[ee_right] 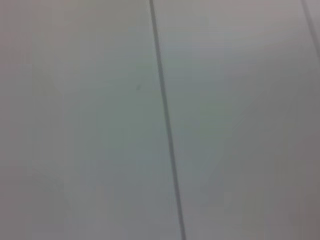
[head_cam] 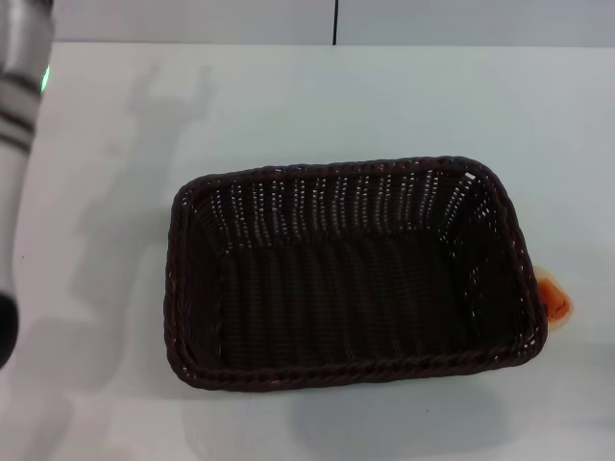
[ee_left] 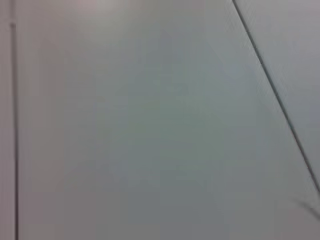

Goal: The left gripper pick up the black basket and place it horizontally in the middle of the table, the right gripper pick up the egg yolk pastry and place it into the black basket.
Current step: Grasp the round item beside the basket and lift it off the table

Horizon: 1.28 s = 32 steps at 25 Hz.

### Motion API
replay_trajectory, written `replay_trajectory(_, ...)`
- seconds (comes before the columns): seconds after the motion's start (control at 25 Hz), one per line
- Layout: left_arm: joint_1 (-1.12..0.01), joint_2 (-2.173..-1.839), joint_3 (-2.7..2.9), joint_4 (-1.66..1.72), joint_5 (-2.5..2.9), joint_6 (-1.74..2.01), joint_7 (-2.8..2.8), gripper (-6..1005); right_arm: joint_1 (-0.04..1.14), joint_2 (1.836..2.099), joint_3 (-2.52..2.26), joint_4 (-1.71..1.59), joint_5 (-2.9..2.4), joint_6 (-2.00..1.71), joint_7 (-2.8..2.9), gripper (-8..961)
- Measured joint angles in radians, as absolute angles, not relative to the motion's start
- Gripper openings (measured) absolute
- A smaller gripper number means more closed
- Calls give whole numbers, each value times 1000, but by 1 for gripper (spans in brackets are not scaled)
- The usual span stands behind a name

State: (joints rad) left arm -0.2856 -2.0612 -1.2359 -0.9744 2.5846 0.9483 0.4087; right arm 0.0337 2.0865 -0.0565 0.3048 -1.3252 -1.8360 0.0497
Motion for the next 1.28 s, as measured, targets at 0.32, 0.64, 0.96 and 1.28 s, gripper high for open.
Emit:
replay_trajectory(0.32,-304,-2068,-1328,-598,2670,1102,148,736,62,2086,-191,304,-1326,-1741,47,754)
replay_trajectory(0.64,-309,-2066,-1369,-478,2669,1103,81,736,126,2085,-294,304,-1327,-1644,47,755)
replay_trajectory(0.96,-318,-2066,-1377,-451,2670,1104,64,735,176,2086,-354,310,-1328,-1557,47,755)
replay_trajectory(1.28,-356,-2068,-1370,-429,2674,1099,64,729,212,2088,-368,322,-1356,-1482,47,754)
